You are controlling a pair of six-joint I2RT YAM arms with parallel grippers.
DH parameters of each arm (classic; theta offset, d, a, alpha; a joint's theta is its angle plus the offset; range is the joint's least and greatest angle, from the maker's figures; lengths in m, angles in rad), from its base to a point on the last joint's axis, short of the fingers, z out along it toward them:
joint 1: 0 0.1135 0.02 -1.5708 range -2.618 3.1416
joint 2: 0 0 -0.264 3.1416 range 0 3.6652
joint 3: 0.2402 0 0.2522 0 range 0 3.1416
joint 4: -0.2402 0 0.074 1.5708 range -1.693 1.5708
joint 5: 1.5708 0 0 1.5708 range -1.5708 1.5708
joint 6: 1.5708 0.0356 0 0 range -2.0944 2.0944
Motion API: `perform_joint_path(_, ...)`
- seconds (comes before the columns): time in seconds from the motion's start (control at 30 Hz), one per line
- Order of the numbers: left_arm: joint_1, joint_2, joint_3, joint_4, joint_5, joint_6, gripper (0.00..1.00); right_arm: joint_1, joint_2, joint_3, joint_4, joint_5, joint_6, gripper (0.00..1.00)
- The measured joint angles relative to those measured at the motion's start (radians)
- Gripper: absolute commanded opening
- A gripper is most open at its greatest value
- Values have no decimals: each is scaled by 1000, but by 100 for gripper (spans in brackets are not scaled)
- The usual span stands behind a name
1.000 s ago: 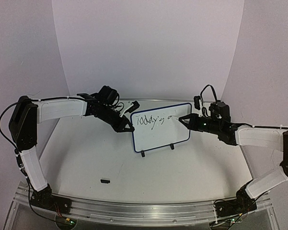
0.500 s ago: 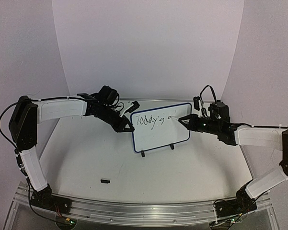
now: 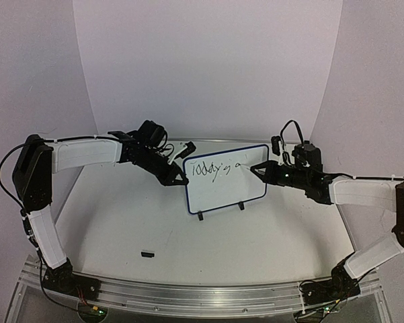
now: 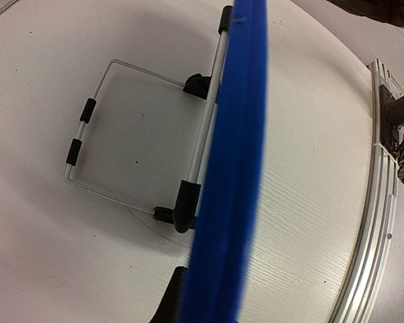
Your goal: Write a sentence on the whiteboard
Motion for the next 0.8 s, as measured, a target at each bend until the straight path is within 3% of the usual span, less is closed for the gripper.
perform_joint_path(0.8,0,0,0,0,0,0,0,0,-62,-10,-35,53,0,0)
